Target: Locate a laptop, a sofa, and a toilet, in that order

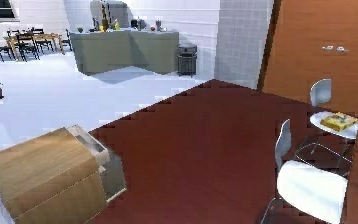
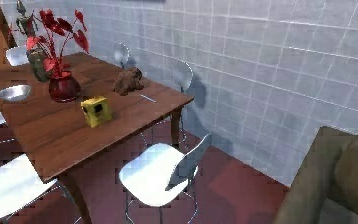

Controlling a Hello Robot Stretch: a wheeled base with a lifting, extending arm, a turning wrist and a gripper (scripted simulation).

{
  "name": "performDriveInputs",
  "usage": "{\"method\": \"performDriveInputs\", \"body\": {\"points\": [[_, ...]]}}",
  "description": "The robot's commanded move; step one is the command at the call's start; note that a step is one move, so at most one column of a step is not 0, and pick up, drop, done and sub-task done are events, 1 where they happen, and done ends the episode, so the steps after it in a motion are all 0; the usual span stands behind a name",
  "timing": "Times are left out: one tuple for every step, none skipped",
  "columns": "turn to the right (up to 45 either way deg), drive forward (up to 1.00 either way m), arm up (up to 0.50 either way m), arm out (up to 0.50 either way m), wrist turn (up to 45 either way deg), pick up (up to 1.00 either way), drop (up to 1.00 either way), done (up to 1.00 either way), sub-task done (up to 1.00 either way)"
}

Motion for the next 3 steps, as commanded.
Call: {"method": "performDriveInputs", "body": {"points": [[0.0, 1.0, 0.0, 0.0, 0.0, 0.0, 0.0, 0.0, 0.0], [-24.0, 0.0, 0.0, 0.0, 0.0, 0.0, 0.0, 0.0, 0.0], [0.0, 0.05, 0.0, 0.0, 0.0, 0.0, 0.0, 0.0, 0.0]]}}
